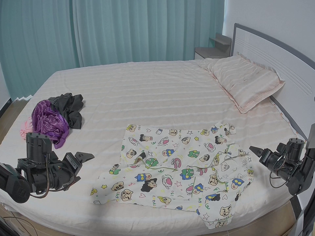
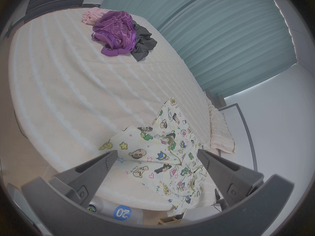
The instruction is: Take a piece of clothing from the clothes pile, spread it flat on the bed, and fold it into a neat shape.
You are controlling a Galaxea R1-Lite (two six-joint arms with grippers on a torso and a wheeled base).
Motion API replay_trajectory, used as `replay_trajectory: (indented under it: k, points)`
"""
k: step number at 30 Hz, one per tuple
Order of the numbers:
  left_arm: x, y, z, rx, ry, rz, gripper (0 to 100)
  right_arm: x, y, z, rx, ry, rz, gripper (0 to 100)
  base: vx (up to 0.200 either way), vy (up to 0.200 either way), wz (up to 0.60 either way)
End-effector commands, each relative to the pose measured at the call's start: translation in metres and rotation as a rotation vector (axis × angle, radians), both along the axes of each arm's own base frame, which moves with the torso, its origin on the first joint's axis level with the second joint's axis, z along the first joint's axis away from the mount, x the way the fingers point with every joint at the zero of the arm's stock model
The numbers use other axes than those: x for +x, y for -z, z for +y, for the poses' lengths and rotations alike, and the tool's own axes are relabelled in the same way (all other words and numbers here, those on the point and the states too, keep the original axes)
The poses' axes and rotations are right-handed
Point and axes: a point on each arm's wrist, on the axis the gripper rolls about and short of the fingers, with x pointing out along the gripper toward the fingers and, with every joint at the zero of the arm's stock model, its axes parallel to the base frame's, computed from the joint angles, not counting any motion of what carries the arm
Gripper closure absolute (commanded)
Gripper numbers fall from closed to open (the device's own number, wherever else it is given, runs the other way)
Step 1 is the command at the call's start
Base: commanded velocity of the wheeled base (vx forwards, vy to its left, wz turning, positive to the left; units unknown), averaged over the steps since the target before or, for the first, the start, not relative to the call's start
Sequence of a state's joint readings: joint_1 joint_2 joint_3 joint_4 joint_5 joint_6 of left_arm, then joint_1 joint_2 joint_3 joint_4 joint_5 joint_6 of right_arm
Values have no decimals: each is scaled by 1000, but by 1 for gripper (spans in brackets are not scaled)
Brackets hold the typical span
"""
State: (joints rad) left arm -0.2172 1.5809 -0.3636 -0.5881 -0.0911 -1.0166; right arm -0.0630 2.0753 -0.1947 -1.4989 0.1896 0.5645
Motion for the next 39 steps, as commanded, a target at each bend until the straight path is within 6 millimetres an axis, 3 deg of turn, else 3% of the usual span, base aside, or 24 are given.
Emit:
replay_trajectory:
  k: [1, 5, 17, 21, 31, 37, 39]
  points:
    - [0, 0, 0, -13, -8, 4, 0, 6, -10, 1, 1, -6, -42, 0, 0, 0, 0]
    - [0, 1, -3, -59, -1, 21, 0, 15, -20, 4, 12, -14, -47, 0, 0, 0, 0]
    - [-4, 1, -16, -84, 53, 36, 0, 46, -32, 13, 141, 8, 19, 0, 0, -200, 0]
    - [-5, 2, -17, -82, 57, 37, 0, 48, -29, 21, 143, -15, 52, 0, 0, -200, 0]
    - [-4, 2, -19, -115, 46, 53, 0, 60, -22, 30, 142, -38, 62, 0, 20, 0, 0]
    - [-5, 3, -23, -110, 62, 59, 0, 85, -19, 45, 139, -55, 89, 0, 167, 0, 0]
    - [-6, 3, -23, -109, 65, 58, 0, 95, -9, 50, 137, -63, 116, 0, 0, 0, 0]
